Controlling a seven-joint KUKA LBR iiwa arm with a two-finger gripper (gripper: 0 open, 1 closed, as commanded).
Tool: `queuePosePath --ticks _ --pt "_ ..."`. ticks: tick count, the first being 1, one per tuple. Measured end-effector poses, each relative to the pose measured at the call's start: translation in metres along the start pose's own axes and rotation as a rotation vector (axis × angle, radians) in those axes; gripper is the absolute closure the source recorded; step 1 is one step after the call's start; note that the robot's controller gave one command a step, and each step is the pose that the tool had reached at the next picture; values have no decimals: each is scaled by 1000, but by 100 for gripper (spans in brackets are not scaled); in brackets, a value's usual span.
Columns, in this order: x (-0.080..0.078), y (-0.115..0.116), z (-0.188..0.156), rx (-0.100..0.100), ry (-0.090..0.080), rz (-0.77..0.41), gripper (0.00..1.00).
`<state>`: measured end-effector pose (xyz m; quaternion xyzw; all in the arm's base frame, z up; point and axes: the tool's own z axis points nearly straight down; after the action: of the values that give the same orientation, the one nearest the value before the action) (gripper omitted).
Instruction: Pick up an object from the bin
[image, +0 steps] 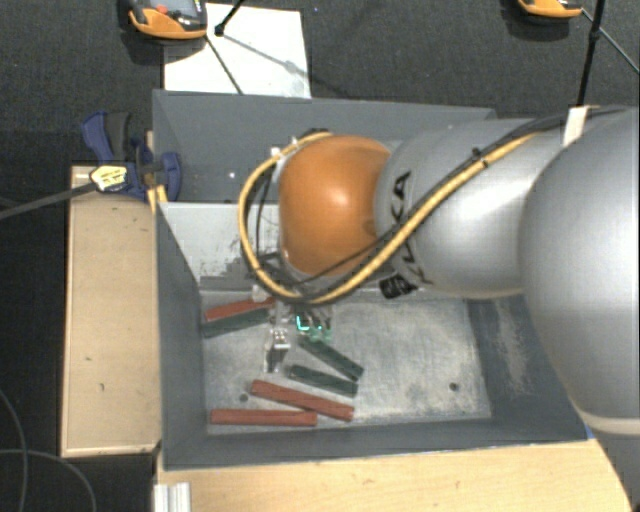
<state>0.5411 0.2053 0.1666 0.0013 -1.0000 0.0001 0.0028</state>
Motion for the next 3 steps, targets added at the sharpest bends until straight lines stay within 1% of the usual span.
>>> queuePosePath --ticks 1,2,3 --pt "-2 -1 -4 -1 -7 5 0" --pt "-14 35 63 -3 -12 -22 0" --pt "-43 46 91 -6 -15 114 0"
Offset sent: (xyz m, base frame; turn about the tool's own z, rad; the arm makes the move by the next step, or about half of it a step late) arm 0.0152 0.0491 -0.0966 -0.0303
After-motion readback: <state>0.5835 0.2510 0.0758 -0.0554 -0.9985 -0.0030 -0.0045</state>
